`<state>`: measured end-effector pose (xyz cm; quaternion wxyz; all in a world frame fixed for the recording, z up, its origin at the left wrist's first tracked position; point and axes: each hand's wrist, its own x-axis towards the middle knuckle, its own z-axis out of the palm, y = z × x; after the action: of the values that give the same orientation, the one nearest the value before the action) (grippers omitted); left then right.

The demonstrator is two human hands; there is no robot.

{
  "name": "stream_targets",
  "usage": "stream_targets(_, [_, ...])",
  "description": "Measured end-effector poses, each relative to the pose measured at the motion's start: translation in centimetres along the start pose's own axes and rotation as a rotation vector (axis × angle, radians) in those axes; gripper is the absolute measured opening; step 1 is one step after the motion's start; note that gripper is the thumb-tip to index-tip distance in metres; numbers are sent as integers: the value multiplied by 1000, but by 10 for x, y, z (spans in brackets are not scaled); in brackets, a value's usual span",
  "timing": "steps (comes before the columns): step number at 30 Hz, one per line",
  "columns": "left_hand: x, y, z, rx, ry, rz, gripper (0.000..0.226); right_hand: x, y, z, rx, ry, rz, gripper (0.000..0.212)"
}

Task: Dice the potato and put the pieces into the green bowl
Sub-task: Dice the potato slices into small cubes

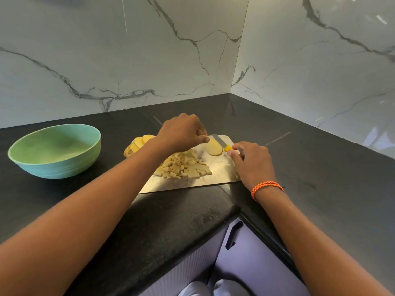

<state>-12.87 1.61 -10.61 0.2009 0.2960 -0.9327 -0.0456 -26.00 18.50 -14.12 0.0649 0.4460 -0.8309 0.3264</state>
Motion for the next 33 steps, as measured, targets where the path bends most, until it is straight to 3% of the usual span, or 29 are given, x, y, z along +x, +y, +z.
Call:
stream_targets(4, [-4,9,16,36,-10,-14,39,-5,-7,-2,-51,-76,-12,36])
stream_targets(11, [-2,10,36,182,-16,-24,64,-11,-13,-9,-58,-65,3,20])
stream_targets(18, [5,-9,38,166,-59,-84,58,-18,-20,-10,-178,-87,-61,38])
stream_targets(33, [3,-15,36,50,-80,-45,52,-14,-27,-1,-212,-104,-88,37])
